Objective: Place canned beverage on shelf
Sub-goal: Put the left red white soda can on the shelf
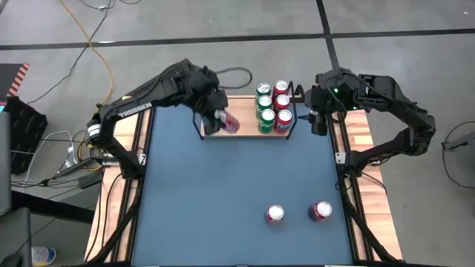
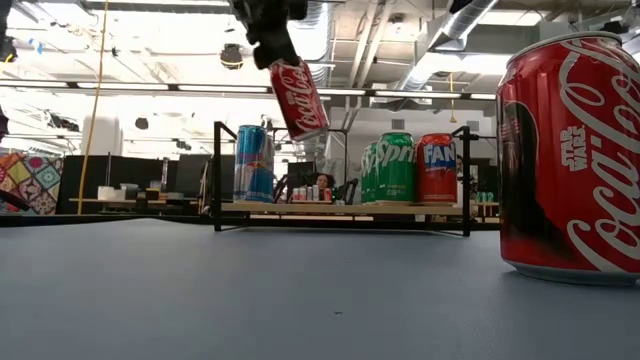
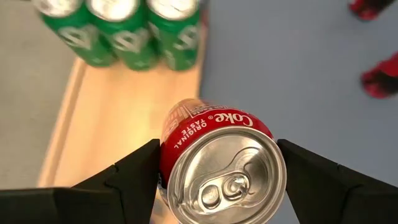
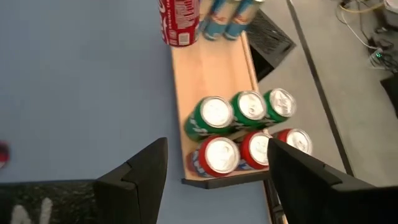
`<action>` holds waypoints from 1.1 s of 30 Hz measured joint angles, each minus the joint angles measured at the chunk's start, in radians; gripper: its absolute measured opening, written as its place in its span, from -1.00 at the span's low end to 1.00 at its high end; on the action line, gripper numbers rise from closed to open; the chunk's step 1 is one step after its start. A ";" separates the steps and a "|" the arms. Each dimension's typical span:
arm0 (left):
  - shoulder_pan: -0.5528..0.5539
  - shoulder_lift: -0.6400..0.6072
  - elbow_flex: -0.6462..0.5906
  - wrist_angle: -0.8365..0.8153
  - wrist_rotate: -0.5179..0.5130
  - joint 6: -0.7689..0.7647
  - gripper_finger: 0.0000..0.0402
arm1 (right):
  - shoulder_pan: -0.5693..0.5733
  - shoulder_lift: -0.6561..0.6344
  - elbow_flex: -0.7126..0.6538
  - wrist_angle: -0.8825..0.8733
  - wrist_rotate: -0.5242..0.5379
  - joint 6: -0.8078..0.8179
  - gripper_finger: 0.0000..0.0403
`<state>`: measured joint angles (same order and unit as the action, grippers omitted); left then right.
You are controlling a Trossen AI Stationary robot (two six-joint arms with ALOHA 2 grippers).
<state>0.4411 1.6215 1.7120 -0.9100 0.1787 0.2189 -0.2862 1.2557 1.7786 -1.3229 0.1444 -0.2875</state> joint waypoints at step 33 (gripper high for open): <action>0.208 0.608 0.634 -0.272 -0.028 0.499 0.34 | -0.127 0.011 -0.001 0.041 -0.010 0.032 0.29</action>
<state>0.6486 2.2300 2.3458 -1.1819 0.1507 0.7175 -0.4129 1.2667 1.7779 -1.2820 0.1340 -0.2550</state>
